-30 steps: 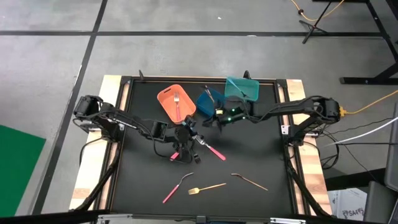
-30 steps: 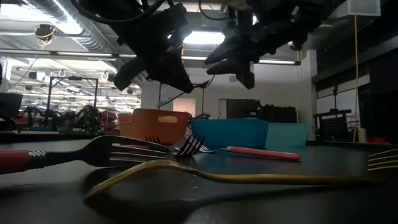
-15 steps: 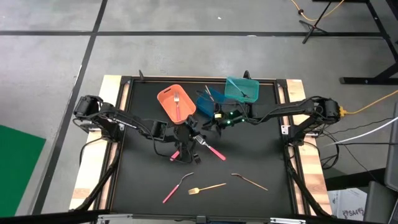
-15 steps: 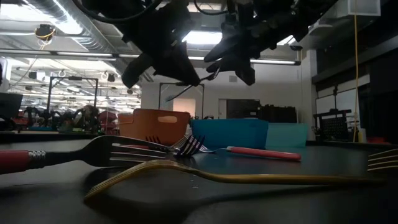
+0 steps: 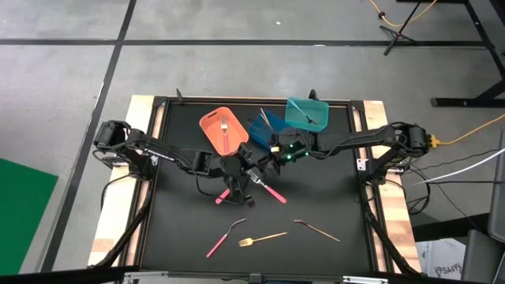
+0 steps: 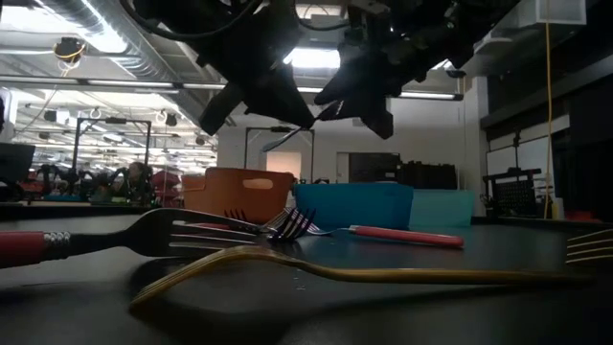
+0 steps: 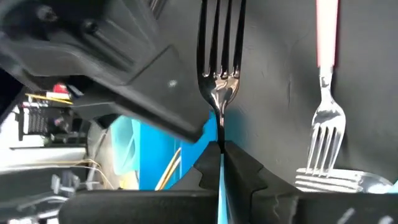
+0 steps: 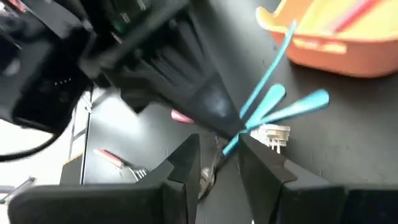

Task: Sort silverware by color (type)
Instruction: Put the blue fork into the green bin

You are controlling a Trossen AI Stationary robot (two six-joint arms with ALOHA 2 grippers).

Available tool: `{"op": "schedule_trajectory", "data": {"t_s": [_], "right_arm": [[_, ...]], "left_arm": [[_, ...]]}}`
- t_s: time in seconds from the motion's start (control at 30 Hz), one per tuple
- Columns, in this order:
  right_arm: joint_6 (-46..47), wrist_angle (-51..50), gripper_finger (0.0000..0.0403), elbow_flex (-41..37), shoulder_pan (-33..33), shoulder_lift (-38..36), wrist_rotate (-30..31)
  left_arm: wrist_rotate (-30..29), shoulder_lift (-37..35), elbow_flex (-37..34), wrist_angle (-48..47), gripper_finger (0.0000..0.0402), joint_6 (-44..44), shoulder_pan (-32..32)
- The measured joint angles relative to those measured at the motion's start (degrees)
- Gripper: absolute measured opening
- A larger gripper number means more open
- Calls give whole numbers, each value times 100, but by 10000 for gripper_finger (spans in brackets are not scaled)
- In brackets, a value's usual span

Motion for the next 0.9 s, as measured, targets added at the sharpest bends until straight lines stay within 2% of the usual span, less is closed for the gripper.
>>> {"op": "schedule_trajectory", "data": {"t_s": [0.17,0.7,0.9], "right_arm": [[126,-22,99,-2,0,125,-73],[126,-7,99,0,0,171,-133],[126,-9,99,0,0,171,-135]], "left_arm": [[-1,0,0,84,1,573,6],[123,0,0,133,1,630,117],[160,0,-1,274,1,946,122]]}}
